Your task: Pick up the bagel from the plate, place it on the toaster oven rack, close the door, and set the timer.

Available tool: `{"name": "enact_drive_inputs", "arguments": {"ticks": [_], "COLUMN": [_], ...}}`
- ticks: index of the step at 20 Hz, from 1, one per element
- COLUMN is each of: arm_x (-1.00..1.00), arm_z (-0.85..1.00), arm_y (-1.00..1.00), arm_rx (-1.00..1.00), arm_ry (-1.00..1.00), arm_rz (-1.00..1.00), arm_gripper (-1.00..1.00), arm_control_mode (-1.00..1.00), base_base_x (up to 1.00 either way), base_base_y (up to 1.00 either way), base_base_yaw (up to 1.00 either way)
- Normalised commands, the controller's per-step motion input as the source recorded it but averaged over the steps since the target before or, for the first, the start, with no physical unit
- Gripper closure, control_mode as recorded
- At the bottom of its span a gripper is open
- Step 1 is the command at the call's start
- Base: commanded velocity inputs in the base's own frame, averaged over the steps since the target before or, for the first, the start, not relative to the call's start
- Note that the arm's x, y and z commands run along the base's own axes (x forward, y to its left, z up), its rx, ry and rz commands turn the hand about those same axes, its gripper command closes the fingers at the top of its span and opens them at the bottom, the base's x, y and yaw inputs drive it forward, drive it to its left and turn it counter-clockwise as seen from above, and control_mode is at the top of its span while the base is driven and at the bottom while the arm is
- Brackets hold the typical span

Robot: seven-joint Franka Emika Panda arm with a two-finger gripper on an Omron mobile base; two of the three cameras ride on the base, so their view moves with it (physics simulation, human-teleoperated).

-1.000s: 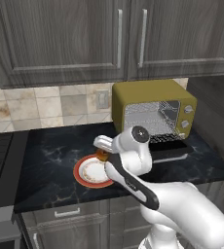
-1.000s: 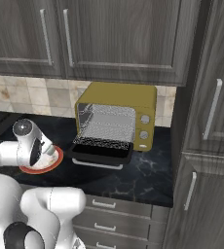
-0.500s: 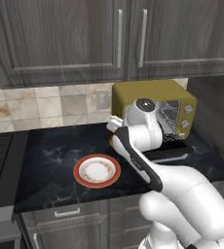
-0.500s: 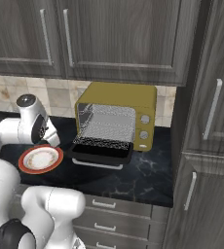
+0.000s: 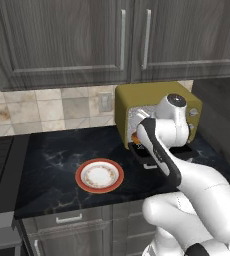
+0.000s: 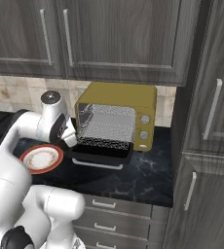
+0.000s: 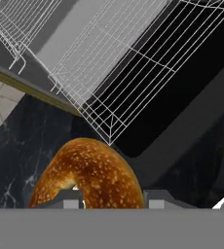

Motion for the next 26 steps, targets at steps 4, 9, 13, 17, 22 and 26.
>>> {"name": "enact_drive_inputs", "arguments": {"ticks": [4, 9, 13, 17, 22, 26], "arm_x": [0.00, 0.24, 0.46, 0.53, 0.44, 0.45], "arm_z": [0.00, 0.00, 0.00, -0.01, -0.14, -0.29], "arm_y": [-0.60, -0.43, -0.32, -0.22, -0.27, -0.30], "arm_rx": [0.13, 0.06, 0.01, 0.00, 0.01, 0.02], "arm_ry": [-0.05, 0.01, 0.01, 0.00, 0.00, 0.00], "arm_rz": [-0.11, -0.10, -0.07, -0.01, 0.00, 0.00], "arm_gripper": [1.00, 1.00, 1.00, 1.00, 1.00, 1.00], "arm_control_mode": [-1.00, -1.00, -1.00, -1.00, -1.00, -1.00], "base_base_x": [0.00, 0.00, 0.00, 0.00, 0.00, 0.00], "base_base_y": [0.00, 0.00, 0.00, 0.00, 0.00, 0.00], "base_base_yaw": [0.00, 0.00, 0.00, 0.00, 0.00, 0.00]}}
